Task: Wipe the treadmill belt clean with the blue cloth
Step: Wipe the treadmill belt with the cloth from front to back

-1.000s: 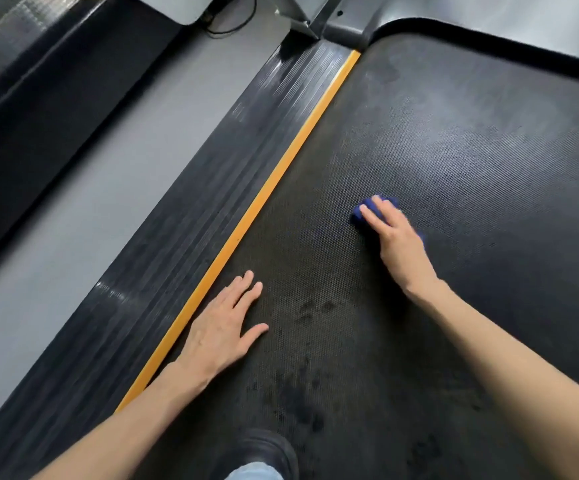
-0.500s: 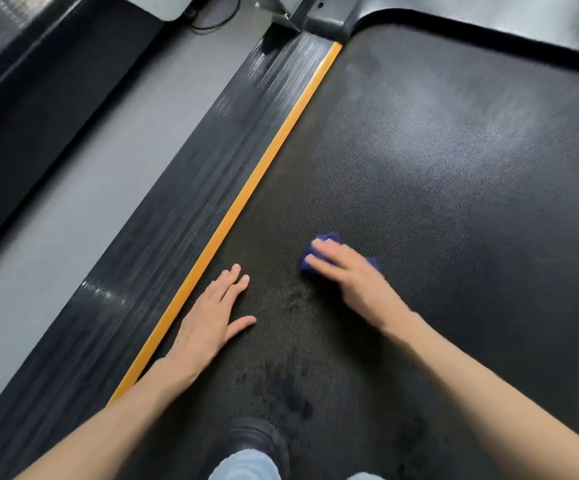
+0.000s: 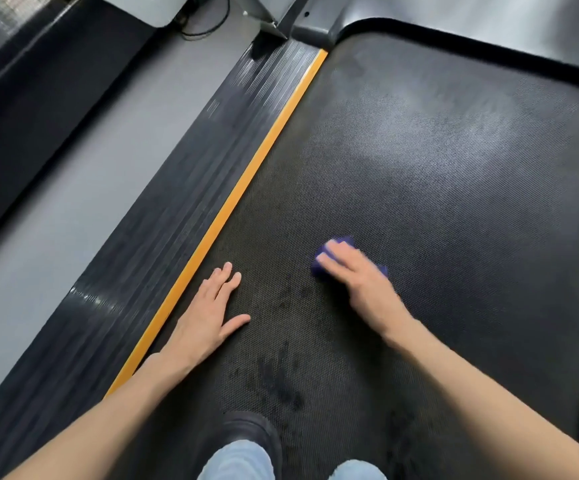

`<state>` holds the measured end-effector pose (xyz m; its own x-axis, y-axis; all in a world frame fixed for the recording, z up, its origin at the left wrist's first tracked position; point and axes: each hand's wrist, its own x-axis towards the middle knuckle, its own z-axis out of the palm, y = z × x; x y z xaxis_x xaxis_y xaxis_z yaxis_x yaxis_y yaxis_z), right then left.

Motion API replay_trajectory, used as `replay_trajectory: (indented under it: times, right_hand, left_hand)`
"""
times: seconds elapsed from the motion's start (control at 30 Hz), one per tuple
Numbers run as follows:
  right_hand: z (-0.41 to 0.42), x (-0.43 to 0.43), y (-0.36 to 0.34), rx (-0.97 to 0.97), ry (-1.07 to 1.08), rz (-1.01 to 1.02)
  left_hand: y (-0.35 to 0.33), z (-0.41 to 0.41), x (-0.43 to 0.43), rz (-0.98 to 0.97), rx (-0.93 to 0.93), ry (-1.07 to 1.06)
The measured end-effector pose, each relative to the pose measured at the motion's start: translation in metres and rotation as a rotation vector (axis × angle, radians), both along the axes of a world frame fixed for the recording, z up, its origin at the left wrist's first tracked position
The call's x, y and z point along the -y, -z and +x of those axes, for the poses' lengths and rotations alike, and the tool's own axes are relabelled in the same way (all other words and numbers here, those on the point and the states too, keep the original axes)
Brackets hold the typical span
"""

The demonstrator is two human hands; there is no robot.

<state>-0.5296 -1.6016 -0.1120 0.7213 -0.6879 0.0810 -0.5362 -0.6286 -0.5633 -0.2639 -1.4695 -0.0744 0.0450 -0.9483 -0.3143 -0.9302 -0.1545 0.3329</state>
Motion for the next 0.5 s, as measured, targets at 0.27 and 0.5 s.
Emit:
replay_trajectory:
  times: [0.27, 0.5]
  right_hand:
    - [0.046, -0.055, -0.008, -0.008, -0.111, 0.169]
    - [0.004, 0.036, -0.009, 0.057, 0.317, 0.063]
  left_hand:
    - [-0.004, 0.000, 0.002, 0.038, -0.030, 0.007]
    - [-0.009, -0.002, 0.004, 0.061, 0.014, 0.017]
